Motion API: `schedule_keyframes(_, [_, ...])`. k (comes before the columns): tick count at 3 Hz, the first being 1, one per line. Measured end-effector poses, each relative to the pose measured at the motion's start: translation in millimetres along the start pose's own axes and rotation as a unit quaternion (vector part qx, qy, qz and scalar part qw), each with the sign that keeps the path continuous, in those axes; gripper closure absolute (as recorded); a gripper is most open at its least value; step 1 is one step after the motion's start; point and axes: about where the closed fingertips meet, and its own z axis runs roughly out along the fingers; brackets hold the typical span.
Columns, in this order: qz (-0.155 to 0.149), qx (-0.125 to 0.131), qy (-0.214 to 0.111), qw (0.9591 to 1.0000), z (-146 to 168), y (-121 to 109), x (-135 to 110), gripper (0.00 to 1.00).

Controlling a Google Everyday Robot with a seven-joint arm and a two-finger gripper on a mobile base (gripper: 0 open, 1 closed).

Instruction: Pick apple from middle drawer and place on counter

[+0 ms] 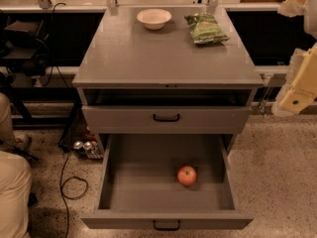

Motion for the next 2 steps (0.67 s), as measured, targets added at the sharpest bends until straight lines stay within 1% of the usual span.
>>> schedule_keyframes(1, [0.0,0.0,0.0,1.0,0,0,0,0.0])
schedule_keyframes(2, [0.019,-0.022,-0.024,0.9993,21,11,-3,0.0])
